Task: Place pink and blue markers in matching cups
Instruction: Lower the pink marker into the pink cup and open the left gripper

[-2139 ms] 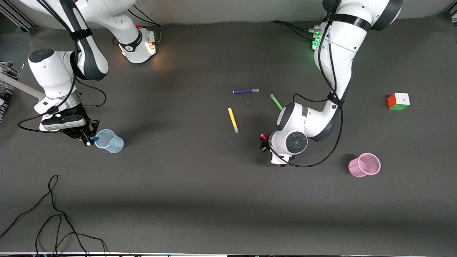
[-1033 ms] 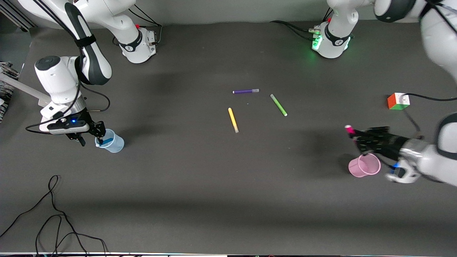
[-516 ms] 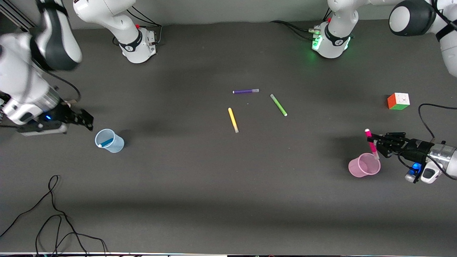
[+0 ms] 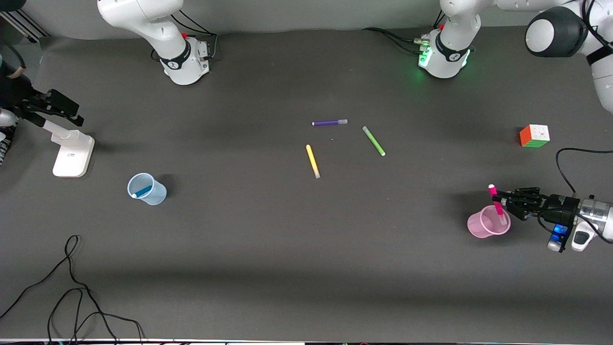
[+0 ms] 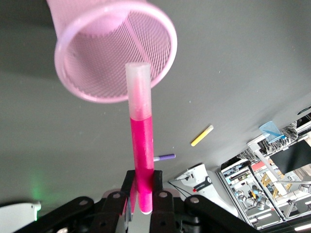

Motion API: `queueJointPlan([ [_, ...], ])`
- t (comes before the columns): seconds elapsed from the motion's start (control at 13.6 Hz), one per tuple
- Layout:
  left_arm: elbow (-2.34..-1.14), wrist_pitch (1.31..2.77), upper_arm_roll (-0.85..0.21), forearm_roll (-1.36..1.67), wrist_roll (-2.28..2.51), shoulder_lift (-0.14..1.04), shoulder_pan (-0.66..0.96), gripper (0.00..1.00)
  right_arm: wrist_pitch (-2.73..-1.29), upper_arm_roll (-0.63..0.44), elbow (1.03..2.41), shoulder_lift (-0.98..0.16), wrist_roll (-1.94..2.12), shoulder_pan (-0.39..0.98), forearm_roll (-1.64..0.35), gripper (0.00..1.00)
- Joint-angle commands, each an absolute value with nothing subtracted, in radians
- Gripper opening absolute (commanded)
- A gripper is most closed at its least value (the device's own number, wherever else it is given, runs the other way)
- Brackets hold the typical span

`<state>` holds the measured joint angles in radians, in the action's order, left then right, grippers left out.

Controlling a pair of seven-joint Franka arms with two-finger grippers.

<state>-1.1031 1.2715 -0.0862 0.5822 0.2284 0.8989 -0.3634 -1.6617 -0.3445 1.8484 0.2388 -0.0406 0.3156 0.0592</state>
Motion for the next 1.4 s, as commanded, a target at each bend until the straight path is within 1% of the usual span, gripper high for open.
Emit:
queueJointPlan([
  [0.0, -1.075, 1.290, -0.094, 0.597, 0.204, 0.933, -0.371, 0.00, -1.634, -0.318, 1.841, 0.261, -0.052, 0.307, 0.043, 1.00],
  [0.15, -1.075, 1.307, -0.094, 0.598, 0.199, 0.943, -0.371, 0.00, -1.631, -0.319, 1.839, 0.264, -0.052, 0.307, 0.043, 1.00],
  [0.22, -1.075, 1.313, -0.094, 0.597, 0.196, 0.946, -0.371, 0.05, -1.626, -0.319, 1.839, 0.265, -0.052, 0.308, 0.043, 1.00],
  [0.3, -1.075, 1.316, -0.094, 0.597, 0.196, 0.948, -0.371, 0.12, -1.602, -0.318, 1.841, 0.268, -0.052, 0.308, 0.043, 1.00],
  [0.37, -1.077, 1.324, -0.092, 0.597, 0.190, 0.948, -0.371, 0.23, -1.597, -0.318, 1.841, 0.268, -0.054, 0.308, 0.048, 1.00],
  [0.44, -1.080, 1.325, -0.091, 0.595, 0.166, 0.948, -0.371, 0.41, -1.595, -0.321, 1.841, 0.268, -0.052, 0.307, 0.052, 1.00],
  [0.52, -1.080, 1.325, -0.091, 0.594, 0.150, 0.948, -0.370, 0.56, -1.595, -0.321, 1.841, 0.267, -0.052, 0.308, 0.054, 1.00],
  [0.59, -1.080, 1.325, -0.089, 0.591, 0.150, 0.948, -0.370, 0.77, -1.595, -0.319, 1.842, 0.265, -0.054, 0.308, 0.054, 1.00],
  [0.66, -1.078, 1.325, -0.089, 0.588, 0.150, 0.946, -0.370, 0.95, -1.595, -0.318, 1.842, 0.262, -0.055, 0.310, 0.054, 1.00],
  [0.74, -1.074, 1.319, -0.087, 0.571, 0.150, 0.939, -0.362, 0.99, -1.595, -0.318, 1.842, 0.262, -0.057, 0.308, 0.055, 1.00],
  [0.81, -1.069, 1.313, -0.089, 0.534, 0.150, 0.927, -0.356, 0.99, -1.595, -0.316, 1.841, 0.262, -0.057, 0.310, 0.060, 1.00],
  [1.03, -1.074, 1.302, -0.095, 0.358, 0.140, 0.827, -0.310, 0.99, -1.614, -0.313, 1.839, 0.261, -0.057, 0.308, 0.095, 1.00],
  [1.18, -1.120, 1.284, -0.095, 0.235, 0.140, 0.708, -0.244, 0.99, -1.650, -0.318, 1.841, 0.259, -0.058, 0.307, 0.084, 1.00],
  [1.33, -1.245, 1.308, -0.095, 0.132, 0.140, 0.556, -0.192, 0.99, -1.666, -0.316, 1.838, 0.258, -0.058, 0.308, 0.080, 1.00],
])
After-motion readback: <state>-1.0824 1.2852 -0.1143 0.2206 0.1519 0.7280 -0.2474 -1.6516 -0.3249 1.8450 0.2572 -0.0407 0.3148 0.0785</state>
